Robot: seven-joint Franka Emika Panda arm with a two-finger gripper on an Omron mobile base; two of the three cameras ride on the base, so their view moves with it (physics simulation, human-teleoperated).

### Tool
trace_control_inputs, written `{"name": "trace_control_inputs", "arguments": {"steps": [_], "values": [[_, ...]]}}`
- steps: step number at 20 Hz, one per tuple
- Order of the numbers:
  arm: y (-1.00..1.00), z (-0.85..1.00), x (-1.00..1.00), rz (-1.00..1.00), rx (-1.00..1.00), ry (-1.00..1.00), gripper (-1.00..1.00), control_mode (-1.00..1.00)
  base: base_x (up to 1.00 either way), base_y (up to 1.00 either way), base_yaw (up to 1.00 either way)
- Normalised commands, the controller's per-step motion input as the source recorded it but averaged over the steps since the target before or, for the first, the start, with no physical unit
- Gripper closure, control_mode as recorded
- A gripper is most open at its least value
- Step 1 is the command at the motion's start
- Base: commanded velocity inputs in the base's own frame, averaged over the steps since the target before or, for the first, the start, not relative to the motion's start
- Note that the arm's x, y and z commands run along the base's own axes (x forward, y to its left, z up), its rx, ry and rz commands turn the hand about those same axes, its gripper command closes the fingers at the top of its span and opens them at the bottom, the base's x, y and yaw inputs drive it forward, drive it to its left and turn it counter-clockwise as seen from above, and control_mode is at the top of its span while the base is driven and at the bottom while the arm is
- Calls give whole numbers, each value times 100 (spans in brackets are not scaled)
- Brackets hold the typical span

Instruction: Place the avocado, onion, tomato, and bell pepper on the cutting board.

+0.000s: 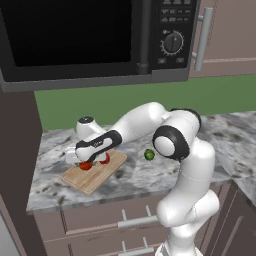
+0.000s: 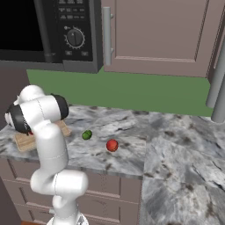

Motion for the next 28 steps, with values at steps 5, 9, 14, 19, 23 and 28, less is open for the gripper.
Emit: {"name": "trace_control_inputs", "arguments": {"steps": [5, 9, 14, 19, 23, 28], "values": [[0, -30, 2, 0, 0, 2, 100, -100, 0, 0, 0], [0, -27, 0, 0, 0, 1, -100, -100, 0, 0, 0], [0, -2, -2, 0, 0, 0, -100, -100, 0, 0, 0], [0, 10, -6, 0, 0, 0, -100, -100, 0, 0, 0], [0, 24, -8, 0, 0, -3, -100, -100, 0, 0, 0], [0, 43, -22, 0, 0, -12, -100, -100, 0, 0, 0]]}}
